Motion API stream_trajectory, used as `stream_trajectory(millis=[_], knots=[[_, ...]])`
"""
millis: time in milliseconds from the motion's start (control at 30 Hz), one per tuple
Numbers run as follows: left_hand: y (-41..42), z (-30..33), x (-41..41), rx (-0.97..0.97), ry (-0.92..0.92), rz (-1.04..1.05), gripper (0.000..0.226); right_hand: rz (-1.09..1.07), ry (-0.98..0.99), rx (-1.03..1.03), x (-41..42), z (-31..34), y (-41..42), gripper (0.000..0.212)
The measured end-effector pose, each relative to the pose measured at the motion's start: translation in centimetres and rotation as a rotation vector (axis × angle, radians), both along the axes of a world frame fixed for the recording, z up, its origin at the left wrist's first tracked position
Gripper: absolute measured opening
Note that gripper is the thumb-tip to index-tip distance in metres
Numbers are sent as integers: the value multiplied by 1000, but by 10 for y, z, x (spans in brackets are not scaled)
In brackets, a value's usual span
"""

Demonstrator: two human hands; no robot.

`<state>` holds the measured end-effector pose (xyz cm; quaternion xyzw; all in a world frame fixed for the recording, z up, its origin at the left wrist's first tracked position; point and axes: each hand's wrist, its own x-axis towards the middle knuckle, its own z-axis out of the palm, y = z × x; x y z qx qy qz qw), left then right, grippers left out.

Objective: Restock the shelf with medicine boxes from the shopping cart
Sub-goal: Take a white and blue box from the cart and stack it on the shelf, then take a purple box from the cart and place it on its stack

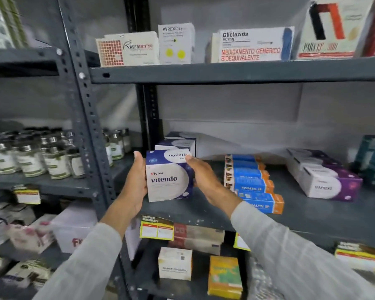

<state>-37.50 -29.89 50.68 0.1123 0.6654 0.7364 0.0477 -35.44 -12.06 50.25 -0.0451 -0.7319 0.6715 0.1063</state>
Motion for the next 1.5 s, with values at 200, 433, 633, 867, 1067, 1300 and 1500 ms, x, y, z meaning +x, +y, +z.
stream_trajectory(millis=[200, 433, 633, 867, 1067, 1300, 1500], knots=[[-2, -9, -10, -21, -24, 26, 61, 31, 34, 47, -8, -7, 2, 37], [17, -4, 40, 142, 68, 338, 30, -15, 214, 56, 38, -22, 26, 49], [66, -54, 123, 206, 310, 387, 37, -84, 361, -84, 144, -60, 91, 25], [181, -203, 226, -199, 313, -73, 37, -267, 96, -18, 281, -171, 206, 19], [253, -346, 307, -729, 166, -498, 41, -427, -335, 0, 381, -315, 297, 24], [312, -423, 374, -1055, -67, -783, 45, -371, -812, 104, 471, -473, 337, 18], [374, -505, 402, -1134, -600, -774, 49, -308, -1135, 227, 520, -575, 352, 30]])
